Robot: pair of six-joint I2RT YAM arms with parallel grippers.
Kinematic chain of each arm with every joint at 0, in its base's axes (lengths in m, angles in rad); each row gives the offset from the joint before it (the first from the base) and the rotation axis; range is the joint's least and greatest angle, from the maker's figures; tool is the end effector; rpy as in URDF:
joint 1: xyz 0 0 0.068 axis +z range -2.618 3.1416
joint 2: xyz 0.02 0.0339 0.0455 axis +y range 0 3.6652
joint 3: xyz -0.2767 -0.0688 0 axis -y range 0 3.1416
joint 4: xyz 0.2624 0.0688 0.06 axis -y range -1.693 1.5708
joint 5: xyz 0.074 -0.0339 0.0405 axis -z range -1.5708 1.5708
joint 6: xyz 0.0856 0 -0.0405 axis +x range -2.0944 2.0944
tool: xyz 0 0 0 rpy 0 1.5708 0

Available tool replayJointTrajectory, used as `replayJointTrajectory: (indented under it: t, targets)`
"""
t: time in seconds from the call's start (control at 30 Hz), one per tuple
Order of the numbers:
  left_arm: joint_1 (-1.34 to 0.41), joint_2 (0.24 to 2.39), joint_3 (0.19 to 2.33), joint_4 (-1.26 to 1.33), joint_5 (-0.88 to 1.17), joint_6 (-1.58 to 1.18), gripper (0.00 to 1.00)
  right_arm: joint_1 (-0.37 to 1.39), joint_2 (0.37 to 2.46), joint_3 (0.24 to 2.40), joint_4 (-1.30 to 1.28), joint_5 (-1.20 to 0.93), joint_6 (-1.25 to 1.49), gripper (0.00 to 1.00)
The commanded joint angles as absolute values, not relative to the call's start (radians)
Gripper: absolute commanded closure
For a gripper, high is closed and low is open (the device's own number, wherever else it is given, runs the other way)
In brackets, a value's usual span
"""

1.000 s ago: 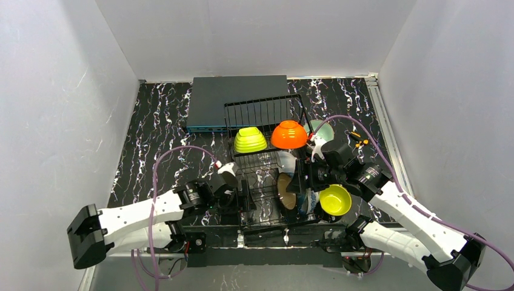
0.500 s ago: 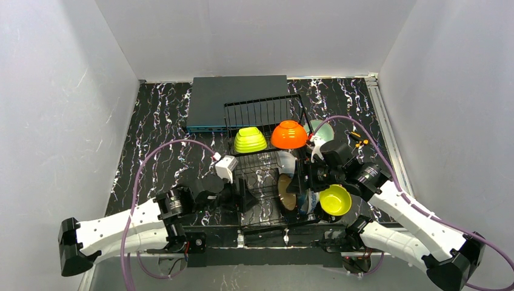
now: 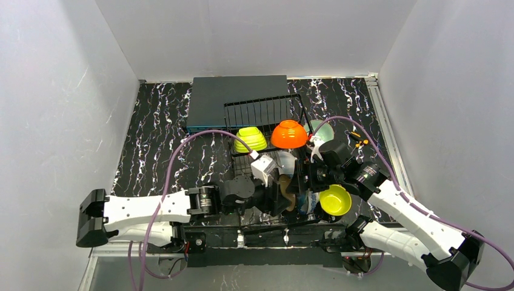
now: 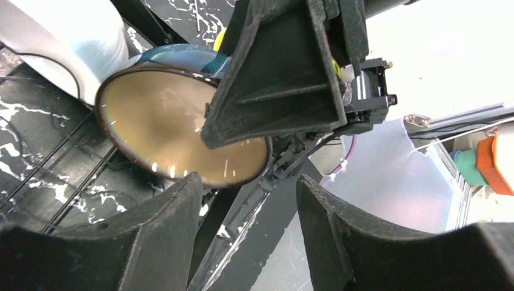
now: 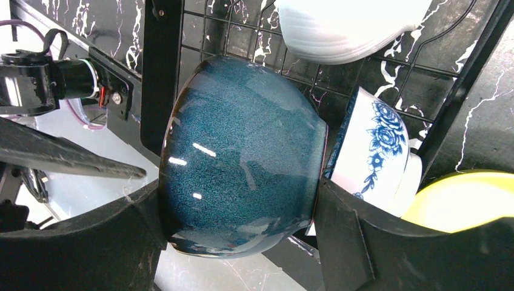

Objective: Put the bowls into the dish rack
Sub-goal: Place the bowl in the dish rack.

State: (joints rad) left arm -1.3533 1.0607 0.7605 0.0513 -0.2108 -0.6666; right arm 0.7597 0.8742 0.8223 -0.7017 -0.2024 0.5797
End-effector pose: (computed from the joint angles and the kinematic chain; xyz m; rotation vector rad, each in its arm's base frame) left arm 0.0836 -0.2951 0.2958 0.5159 1.9295 -1.1988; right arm 0.1496 0.1659 0.2640 -0.3319 2.4629 0.8649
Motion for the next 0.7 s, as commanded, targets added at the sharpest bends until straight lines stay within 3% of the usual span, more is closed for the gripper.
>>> replayJointTrajectory:
  t: [0.0, 0.17, 0.33, 0.4, 0.67]
  targets:
    - [-1.379, 1.120, 0.807, 0.138, -0.300, -0.702, 0.44, 0.762, 0.867, 0.882, -0.640, -0.206, 0.610, 0.99]
    - [-1.409, 1.192, 0.829, 0.205, -0.298, -0.721, 0.41, 0.763, 0.863, 0.882, -0.643, -0.201, 0.619, 0.99]
    - [-1.442, 1.253, 0.857, 0.210, -0.364, -0.730, 0.46, 0.763, 0.861, 0.876, -0.637, -0.205, 0.628, 0.99]
    - [-1.445, 1.271, 0.856, 0.214, -0.397, -0.752, 0.53, 0.762, 0.859, 0.874, -0.633, -0.208, 0.631, 0.99]
    - [-1.446, 1.304, 0.849, 0.267, -0.409, -0.746, 1.00, 0.762, 0.855, 0.877, -0.638, -0.206, 0.634, 0.99]
